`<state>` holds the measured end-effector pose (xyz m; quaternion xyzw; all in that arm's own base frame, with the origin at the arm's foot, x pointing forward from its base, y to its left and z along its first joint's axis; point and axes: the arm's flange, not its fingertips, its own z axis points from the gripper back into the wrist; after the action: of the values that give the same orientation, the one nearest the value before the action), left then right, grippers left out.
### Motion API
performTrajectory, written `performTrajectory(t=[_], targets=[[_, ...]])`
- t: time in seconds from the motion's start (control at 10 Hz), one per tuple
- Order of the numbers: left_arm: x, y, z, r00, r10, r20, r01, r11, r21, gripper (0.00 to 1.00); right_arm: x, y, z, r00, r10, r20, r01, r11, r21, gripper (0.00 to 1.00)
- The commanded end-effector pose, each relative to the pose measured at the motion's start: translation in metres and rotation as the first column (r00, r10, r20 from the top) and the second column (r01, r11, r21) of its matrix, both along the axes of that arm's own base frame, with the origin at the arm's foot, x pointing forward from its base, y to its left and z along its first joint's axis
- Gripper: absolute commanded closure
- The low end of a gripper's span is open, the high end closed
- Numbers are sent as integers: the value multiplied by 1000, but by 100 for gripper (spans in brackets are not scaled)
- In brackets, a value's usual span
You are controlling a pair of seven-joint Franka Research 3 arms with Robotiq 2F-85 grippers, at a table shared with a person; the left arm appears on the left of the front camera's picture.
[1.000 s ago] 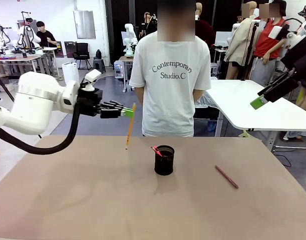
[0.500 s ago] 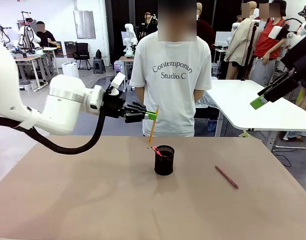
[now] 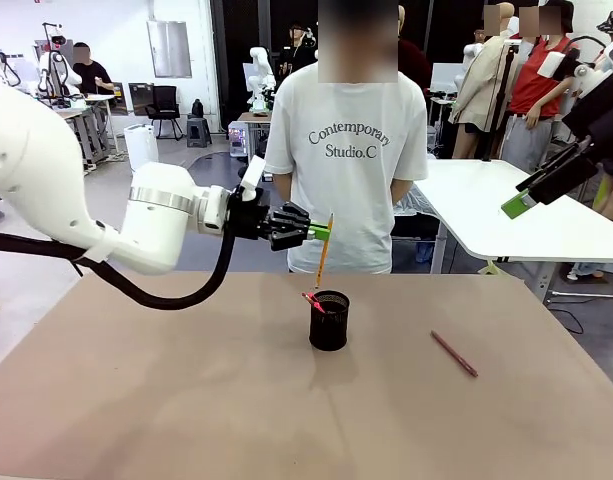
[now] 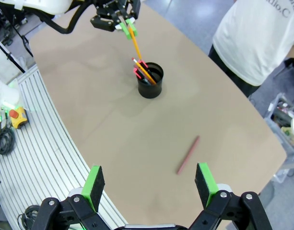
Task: Place the pens into the pen holder.
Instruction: Pick up a writing instrument from the table and place it into the Pen holder.
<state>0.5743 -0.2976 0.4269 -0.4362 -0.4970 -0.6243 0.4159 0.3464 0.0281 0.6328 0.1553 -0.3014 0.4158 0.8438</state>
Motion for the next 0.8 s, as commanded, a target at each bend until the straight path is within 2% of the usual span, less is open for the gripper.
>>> performTrajectory(t=[0.0,0.6,0.7], targets=[[12,-13,-11,999,-25,26,26,998,-59,100,-1,0,1,1000,9,0,-9,1000,16,0],[20,-21,-32,999,-52,-18,50,995,-81,98,-1,0,1,1000,9,0,-9,1000,16,0],[21,-20,-32,998,-55,-20,53,995,-80,78,-1,0,1,1000,9,0,-9,1000,16,0]])
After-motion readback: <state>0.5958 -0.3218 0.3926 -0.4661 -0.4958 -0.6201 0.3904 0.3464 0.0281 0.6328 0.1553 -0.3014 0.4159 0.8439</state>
